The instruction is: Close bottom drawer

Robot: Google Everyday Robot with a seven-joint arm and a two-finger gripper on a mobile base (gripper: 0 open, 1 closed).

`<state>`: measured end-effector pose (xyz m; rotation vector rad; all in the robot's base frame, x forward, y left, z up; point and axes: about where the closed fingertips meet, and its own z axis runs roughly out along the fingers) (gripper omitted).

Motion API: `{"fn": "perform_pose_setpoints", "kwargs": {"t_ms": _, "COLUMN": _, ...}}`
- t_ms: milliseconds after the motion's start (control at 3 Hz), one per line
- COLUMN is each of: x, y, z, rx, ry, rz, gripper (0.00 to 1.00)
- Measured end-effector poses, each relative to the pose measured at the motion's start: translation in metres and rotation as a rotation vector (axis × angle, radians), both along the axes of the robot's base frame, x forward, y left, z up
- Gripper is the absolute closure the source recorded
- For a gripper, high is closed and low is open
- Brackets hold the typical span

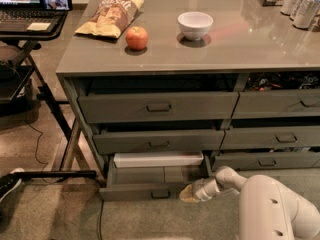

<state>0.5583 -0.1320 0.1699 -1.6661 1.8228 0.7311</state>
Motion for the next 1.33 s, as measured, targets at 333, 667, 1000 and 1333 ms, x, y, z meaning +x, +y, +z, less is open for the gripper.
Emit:
{"fn": "perform_pose_setpoints", "kwargs": {"t_ms": 333, "x": 0.009, "y": 0.001, "z": 0.004, "rx": 0.007, "ry": -0.019, "rz": -0.013, "gripper": 0.35}}
{"fn": "perform_pose_setpoints", "kwargs": {"t_ms": 667, "x": 0.017, "y": 0.001, "z": 0.005, "rx": 0.026, "ry": -0.038, "rz": -0.023, "gripper": 0.12}}
{"fn": "perform_pose_setpoints", "kwargs": {"t_ms": 1000, "x": 0.025, "y": 0.002, "z": 0.007, "rx": 0.045, "ry": -0.061, "rz": -0.026, "gripper": 0.00}}
{"fn": "perform_pose_setpoints", "kwargs": {"t_ms": 1333, "x": 0.030, "y": 0.003, "z": 0.010, "rx": 0.051, "ry": -0.078, "rz": -0.027, "gripper": 0.00}}
